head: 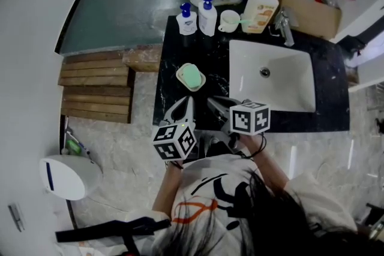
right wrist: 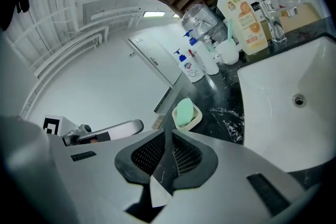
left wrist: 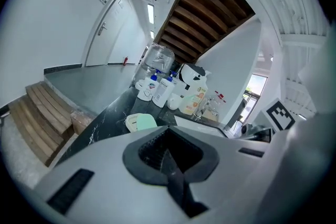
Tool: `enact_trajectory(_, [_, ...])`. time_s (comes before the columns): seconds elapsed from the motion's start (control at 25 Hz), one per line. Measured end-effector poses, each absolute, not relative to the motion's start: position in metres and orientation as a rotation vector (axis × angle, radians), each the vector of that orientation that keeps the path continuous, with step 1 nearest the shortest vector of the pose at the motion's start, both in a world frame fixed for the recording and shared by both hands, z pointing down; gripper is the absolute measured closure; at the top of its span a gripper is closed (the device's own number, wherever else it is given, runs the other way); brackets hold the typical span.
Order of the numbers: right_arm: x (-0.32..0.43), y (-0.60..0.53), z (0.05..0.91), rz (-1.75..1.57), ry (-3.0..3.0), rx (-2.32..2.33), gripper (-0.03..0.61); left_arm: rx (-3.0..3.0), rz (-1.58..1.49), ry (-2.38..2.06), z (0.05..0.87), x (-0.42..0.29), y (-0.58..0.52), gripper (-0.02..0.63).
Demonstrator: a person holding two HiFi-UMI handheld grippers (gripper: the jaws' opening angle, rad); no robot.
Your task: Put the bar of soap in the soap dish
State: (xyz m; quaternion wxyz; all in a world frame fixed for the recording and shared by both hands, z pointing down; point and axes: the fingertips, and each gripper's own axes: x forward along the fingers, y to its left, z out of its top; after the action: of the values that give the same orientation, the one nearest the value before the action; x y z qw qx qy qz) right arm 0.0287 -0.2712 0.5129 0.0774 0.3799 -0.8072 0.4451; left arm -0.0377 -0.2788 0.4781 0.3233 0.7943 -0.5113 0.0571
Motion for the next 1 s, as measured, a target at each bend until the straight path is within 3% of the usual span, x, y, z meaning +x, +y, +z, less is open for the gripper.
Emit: enact_trajectory(1.0, [0.013,-0.183,0.530,1.402,-2.460,0.914,0.541,1.967,0.201,-1.480,0.493,-0.048,-0.173,0.612])
